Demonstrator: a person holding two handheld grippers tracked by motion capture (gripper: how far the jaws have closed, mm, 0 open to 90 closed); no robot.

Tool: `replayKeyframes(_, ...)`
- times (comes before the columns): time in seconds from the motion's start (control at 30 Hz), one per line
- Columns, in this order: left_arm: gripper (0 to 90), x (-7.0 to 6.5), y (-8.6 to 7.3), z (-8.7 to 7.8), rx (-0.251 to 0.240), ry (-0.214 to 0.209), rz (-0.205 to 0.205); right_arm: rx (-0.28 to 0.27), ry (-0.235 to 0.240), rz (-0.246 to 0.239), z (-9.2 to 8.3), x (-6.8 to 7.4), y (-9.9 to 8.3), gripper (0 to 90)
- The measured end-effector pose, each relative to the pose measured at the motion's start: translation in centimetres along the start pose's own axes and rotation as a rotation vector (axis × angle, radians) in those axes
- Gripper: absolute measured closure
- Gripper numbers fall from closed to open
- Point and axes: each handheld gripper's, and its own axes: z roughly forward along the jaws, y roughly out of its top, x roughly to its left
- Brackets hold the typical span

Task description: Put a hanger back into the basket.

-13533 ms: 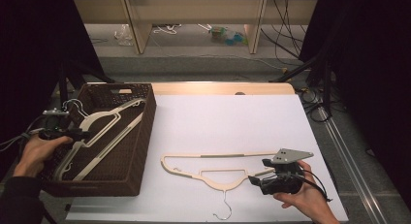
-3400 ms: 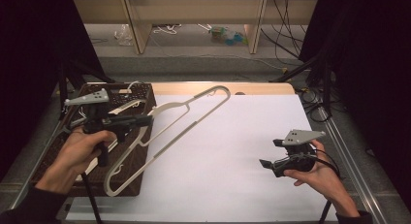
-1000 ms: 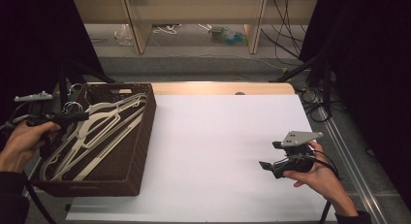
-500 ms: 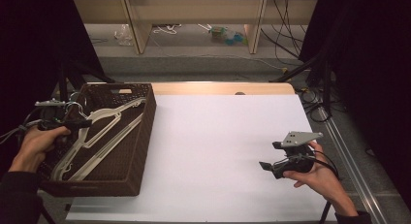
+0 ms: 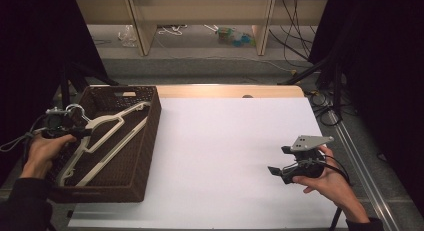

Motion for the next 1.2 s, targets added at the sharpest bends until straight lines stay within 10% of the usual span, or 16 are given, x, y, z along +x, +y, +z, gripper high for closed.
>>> replayKeyframes(0.23, 62.3, -0.4, 0.2, -2.2, -0.129, -0.027, -0.062, -0.002, 0.001, 0.004, 0.0, 0.1, 0.0, 17.7)
replayKeyframes(0.5, 45.3, -4.2, 0.0, -5.9, -0.326, -0.111, -0.027, -0.017, -0.003, 0.014, 0.3, 0.2, 0.0, 18.0)
replayKeyframes(0.63, 41.9, -7.3, 0.3, -7.8, -0.378, -0.141, 0.067, -0.031, -0.013, 0.017, 0.4, 0.3, -0.2, 18.0)
replayKeyframes(0.97, 31.1, -15.9, -0.5, -8.7, -0.391, -0.333, 0.211, -0.106, -0.042, 0.038, 0.2, 0.7, -0.4, 17.1)
replayKeyframes(1.2, 27.5, -20.3, -1.9, -8.4, -0.360, -0.386, 0.302, -0.142, -0.042, 0.051, 0.3, 1.0, -0.5, 16.7)
